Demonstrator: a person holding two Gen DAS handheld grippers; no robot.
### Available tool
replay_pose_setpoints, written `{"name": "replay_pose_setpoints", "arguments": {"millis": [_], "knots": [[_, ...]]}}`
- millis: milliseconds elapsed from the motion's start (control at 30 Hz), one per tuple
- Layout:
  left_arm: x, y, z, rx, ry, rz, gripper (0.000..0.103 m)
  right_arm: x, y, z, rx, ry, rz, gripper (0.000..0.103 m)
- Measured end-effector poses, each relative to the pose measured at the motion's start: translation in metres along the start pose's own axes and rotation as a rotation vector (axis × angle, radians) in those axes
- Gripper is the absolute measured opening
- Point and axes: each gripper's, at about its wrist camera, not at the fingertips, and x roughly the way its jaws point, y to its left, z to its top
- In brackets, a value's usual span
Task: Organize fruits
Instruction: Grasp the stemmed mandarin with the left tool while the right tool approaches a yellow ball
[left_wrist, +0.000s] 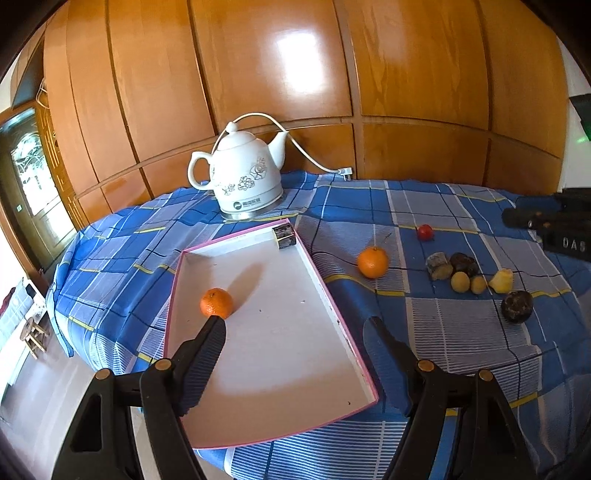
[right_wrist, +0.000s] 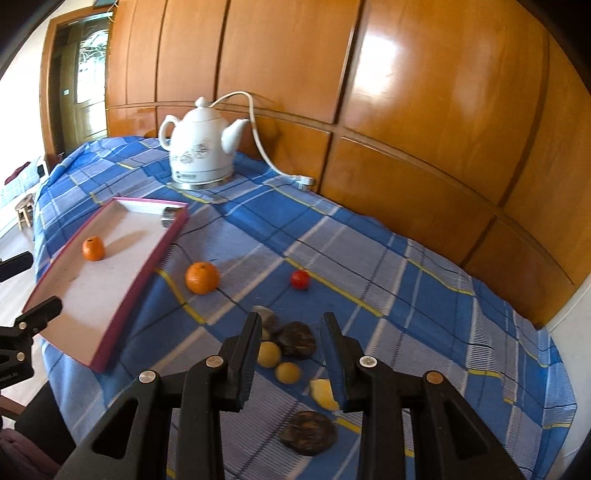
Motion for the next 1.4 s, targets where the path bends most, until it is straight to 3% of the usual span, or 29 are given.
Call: {"name": "replay_pose_setpoints", "arguments": {"millis": [500,667,800,933,1067,1133,1233,1400], "knots": [[0.013,-0.021,0.002,0.058,0.044,-0.023,0.077,0.024,-0.067,-0.016,0.035,0.058,-0.074,0.033],[0.031,-0.021,0.012,-0.005,0.128,-0.134,0.074,0.046,-0.094,-0.031,0.164,0.137,-0.053,0.033],[0.049,-0.028,0.026,-0.024,0.176,-0.200,0.061,0.044,-0.097,-0.030,0.192,0.128,-0.037,0.033],[0.062,-0.039,0.045,0.005,0.181,-0.249,0.057,0.042,-0.094,-0.030,0.187,0.124,-0.021,0.033],[0.090,-0.047,0.062,0.006,0.221,-0.264,0.057,0.041,-0.092,-0.028,0.180,0.116,-0.010,0.033],[0.105,-0.052,0.068,0.021,0.239,-0.255,0.062,0.039,-0.094,-0.026,0.189,0.107,-0.006,0.033],[0.128,-0.060,0.076,0.029,0.268,-0.249,0.070,0.040,-0.103,-0.026,0.244,0.108,0.005,0.033],[0.162,-0.072,0.082,0.040,0.313,-0.218,0.070,0.043,-0.119,-0.028,0.331,0.119,0.026,0.033]]}}
